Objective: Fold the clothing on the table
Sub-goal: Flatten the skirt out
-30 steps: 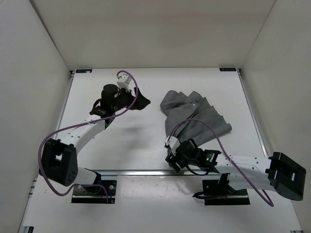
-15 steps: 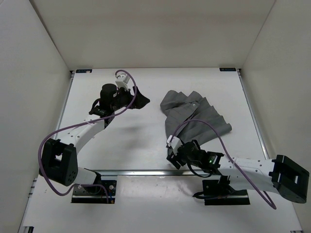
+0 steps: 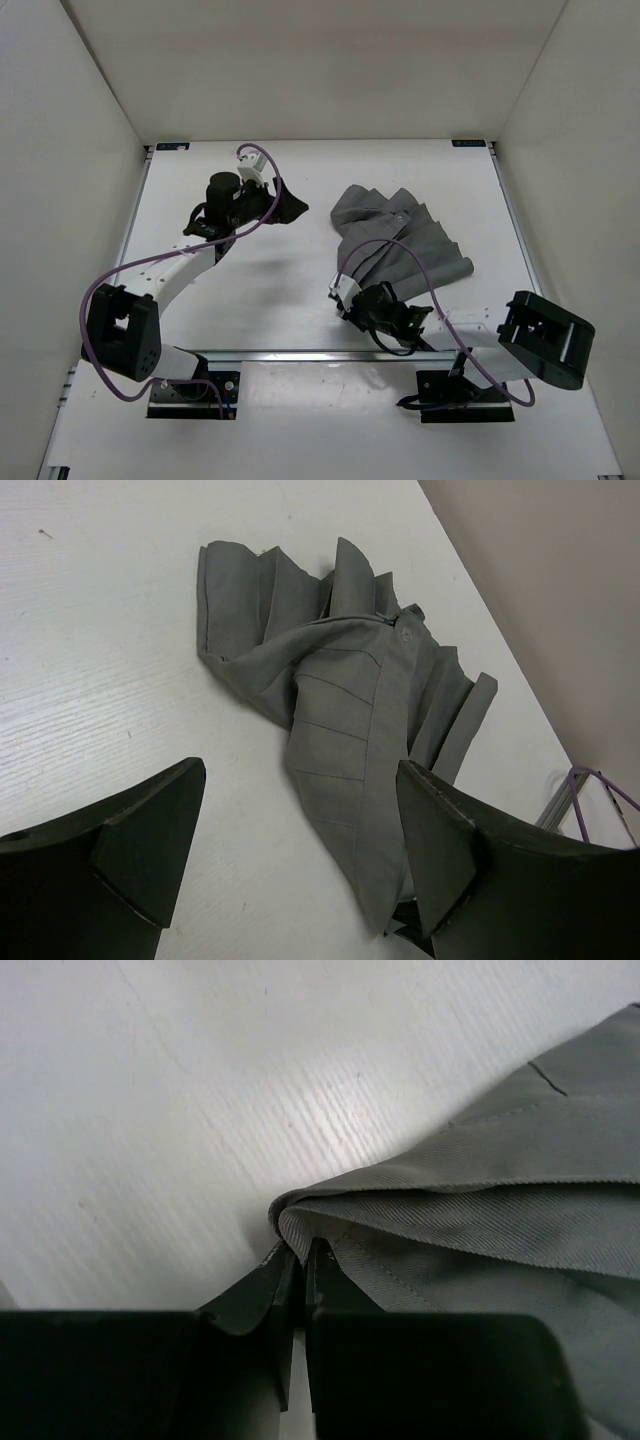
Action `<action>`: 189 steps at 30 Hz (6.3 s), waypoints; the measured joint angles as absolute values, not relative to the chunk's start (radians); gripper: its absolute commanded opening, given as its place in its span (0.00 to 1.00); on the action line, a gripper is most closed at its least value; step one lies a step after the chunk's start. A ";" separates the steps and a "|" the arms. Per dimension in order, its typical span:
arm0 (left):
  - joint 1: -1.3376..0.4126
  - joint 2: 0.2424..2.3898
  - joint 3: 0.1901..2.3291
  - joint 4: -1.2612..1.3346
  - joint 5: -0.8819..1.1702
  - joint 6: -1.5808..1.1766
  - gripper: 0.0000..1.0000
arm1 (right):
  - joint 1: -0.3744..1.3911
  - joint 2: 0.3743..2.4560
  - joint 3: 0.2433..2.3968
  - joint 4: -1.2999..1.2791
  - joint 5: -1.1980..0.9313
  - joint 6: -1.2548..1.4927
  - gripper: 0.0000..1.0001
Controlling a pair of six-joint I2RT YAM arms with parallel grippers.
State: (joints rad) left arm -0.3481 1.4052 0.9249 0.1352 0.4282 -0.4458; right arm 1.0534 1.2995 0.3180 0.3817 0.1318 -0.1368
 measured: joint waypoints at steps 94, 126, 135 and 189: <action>-0.130 0.998 0.926 0.306 0.471 -0.564 0.00 | 0.094 1.098 1.188 -0.173 -0.928 0.150 0.00; -0.209 1.438 0.315 0.830 0.433 -0.655 0.16 | 0.389 1.467 0.690 -0.020 -0.560 -0.117 0.00; -0.315 1.172 0.046 1.068 0.383 -0.601 0.00 | 0.471 1.209 0.379 0.226 -0.455 -0.043 0.00; -0.136 1.535 1.372 0.159 0.429 -0.432 0.00 | 0.084 1.560 1.562 -0.064 -0.743 -0.187 0.00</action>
